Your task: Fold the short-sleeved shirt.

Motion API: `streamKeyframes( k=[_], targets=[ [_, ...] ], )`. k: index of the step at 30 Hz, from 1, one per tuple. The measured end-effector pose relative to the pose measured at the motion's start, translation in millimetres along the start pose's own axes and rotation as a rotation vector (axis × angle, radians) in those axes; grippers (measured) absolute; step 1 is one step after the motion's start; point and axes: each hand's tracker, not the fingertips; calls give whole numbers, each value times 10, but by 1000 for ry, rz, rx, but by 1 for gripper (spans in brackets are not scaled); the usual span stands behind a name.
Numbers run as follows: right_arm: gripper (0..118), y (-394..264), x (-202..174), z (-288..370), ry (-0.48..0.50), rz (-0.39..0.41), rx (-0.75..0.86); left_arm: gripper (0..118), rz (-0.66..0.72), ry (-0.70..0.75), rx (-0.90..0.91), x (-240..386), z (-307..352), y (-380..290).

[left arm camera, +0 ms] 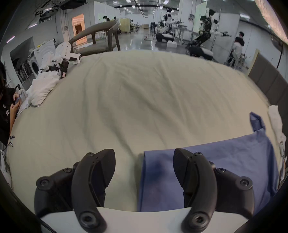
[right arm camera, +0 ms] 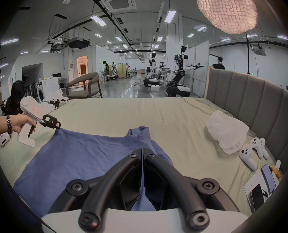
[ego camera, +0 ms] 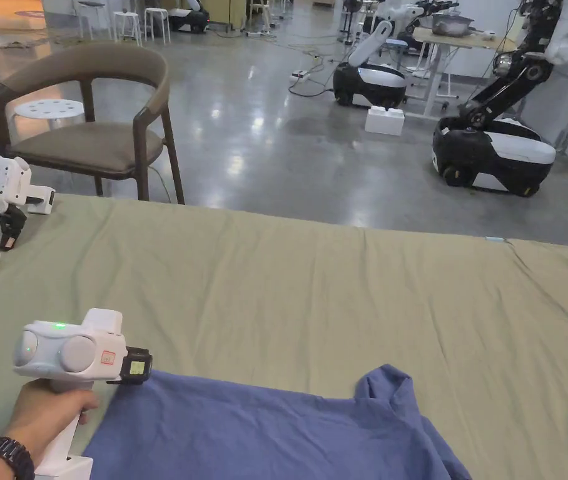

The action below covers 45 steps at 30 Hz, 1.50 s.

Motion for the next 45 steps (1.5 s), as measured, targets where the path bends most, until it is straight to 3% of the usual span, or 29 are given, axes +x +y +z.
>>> streamKeyframes(
  k=[5,8,11,13,15,18,23,27,34,37,40,41,42,45],
  targets=[
    [0,-133,209,-3,-46,-18,-50,67,-77,37,-172,77,-406,-97],
    [0,-183,342,-20,-77,-30,-77,60,-86,60,-89,249,-261,-202],
    [1,-171,490,-101,-93,-61,-102,34,-131,44,-83,374,-143,-241],
    [3,-126,609,-208,-105,-80,-126,0,-147,25,-95,406,-68,-216],
    [14,-51,728,-371,-104,-83,-189,0,-155,3,-101,377,25,-176],
    [53,108,941,-666,-74,-125,-290,0,-147,-27,-85,341,225,-173],
    [54,302,1159,-1247,-49,-112,-393,0,-139,-55,48,339,757,-290],
    [56,298,1159,-1701,28,-130,-525,0,-146,-60,112,375,1134,-526],
    [50,-27,985,-2198,39,-115,-707,0,-123,-67,116,348,1237,-877],
    [48,-75,881,-2158,-3,-68,-660,0,-116,-70,113,320,1242,-929],
    [29,-87,807,-2128,-14,-41,-648,0,-101,-71,116,326,1254,-941],
    [10,-79,785,-2117,-25,-26,-640,0,-100,-72,118,320,1261,-937],
    [1,-77,768,-2116,-21,-2,-631,0,-97,-71,121,359,1293,-951],
    [1,-47,785,-2038,-9,43,-602,0,-91,-72,138,328,1358,-918]
  ],
)
